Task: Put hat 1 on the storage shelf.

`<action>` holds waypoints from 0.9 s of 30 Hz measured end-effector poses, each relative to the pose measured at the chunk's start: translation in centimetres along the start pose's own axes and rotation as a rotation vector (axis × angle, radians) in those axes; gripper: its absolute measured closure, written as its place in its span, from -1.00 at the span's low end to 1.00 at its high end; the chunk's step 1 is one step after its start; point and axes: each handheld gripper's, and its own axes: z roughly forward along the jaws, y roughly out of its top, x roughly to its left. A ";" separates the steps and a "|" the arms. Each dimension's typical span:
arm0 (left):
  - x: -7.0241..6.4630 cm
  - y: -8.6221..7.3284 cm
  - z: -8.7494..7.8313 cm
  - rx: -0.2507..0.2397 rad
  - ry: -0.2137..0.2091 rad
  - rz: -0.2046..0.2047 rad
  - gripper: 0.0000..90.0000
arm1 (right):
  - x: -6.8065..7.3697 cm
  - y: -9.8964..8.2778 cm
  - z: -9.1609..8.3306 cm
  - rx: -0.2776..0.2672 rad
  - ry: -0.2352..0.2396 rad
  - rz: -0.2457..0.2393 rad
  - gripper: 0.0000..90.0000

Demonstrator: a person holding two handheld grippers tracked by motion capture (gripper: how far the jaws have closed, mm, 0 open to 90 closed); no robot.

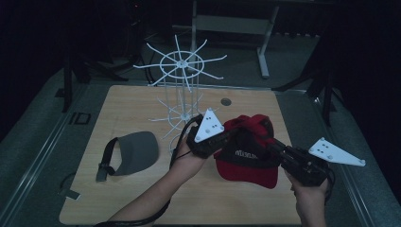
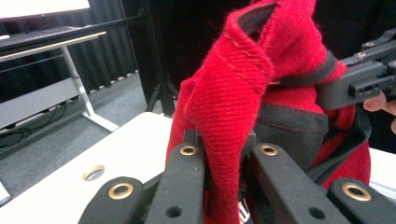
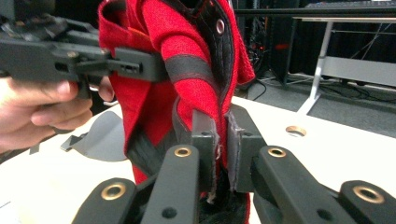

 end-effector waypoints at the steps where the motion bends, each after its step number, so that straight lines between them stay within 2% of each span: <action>1: 0.0 0.1 0.0 -0.006 -0.004 -0.003 0.96 | 0.1 -0.1 -0.1 0.004 -0.004 -0.002 0.76; 3: 0.0 0.3 -0.1 -0.006 -0.005 0.000 0.96 | 0.1 -0.3 -0.1 0.013 0.001 -0.002 0.68; 6: -0.2 0.6 -0.3 -0.038 0.004 0.014 0.96 | 0.0 -0.8 -0.1 0.022 0.009 0.009 0.59; 10: -0.2 1.1 -0.5 -0.054 -0.008 0.018 0.96 | 0.0 -1.4 -0.2 0.035 0.019 0.011 0.45; 14: -0.1 1.4 -0.7 -0.058 -0.008 0.011 0.96 | 0.2 -1.7 -0.5 0.037 0.068 0.007 0.16; 16: 0.0 1.6 -0.9 -0.068 -0.003 0.012 0.96 | 0.1 -1.8 -0.6 0.052 0.083 0.019 0.08; 17: 0.1 1.7 -1.1 -0.078 -0.017 0.003 0.96 | 0.1 -1.9 -0.7 0.054 0.103 0.019 0.05; 18: 0.0 1.9 -1.3 -0.085 -0.009 0.013 0.96 | 0.0 -2.0 -0.8 0.059 0.103 0.019 0.01; 21: 0.0 2.3 -1.8 -0.094 -0.004 0.008 0.96 | 0.0 -2.0 -1.2 0.051 0.128 -0.002 -0.03; 26: 0.3 2.4 -2.1 -0.092 -0.015 0.009 0.96 | 0.1 -1.6 -2.2 0.031 0.225 -0.057 -0.05; 27: 0.3 2.3 -2.1 -0.090 -0.014 0.009 0.96 | 0.2 -1.4 -2.4 0.024 0.232 -0.063 -0.05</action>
